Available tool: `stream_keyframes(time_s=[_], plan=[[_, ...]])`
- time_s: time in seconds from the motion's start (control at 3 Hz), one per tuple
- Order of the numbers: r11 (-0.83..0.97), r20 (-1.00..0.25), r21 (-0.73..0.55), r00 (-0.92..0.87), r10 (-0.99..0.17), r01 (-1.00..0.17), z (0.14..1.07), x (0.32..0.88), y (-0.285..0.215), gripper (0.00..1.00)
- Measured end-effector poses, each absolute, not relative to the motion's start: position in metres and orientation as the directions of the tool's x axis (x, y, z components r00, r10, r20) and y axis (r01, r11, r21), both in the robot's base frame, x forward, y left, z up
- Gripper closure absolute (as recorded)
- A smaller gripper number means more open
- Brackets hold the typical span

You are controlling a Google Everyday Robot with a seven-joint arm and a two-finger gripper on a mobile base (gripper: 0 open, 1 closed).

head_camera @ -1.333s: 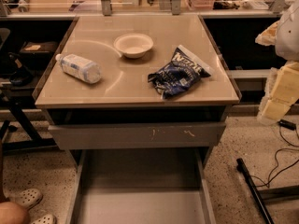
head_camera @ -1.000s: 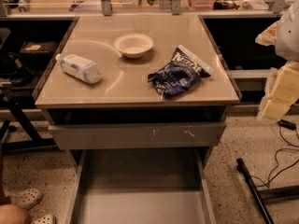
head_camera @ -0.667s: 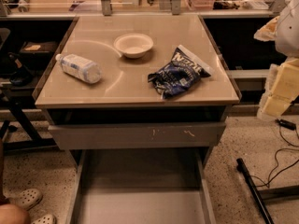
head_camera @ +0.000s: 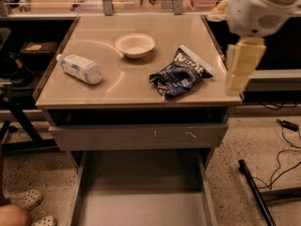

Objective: Place blue chip bag into middle drawer

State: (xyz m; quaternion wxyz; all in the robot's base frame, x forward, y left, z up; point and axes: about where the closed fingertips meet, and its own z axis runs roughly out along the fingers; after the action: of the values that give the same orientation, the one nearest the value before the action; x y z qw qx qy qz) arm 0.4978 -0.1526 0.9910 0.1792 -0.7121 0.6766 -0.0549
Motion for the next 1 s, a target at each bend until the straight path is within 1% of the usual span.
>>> stream_keyframes(time_s=[0.33, 0.67, 1.0], plan=[[-0.126, -0.123, -0.329, 0.175, -0.977, -0.936, 0.976, 0.535, -0.131, 0.0], [-0.152, -0.088, -0.327, 0.191, -0.978, -0.933, 0.96, 0.564, -0.129, 0.0], [-0.152, -0.088, -0.328, 0.191, -0.978, -0.933, 0.96, 0.564, -0.129, 0.0]])
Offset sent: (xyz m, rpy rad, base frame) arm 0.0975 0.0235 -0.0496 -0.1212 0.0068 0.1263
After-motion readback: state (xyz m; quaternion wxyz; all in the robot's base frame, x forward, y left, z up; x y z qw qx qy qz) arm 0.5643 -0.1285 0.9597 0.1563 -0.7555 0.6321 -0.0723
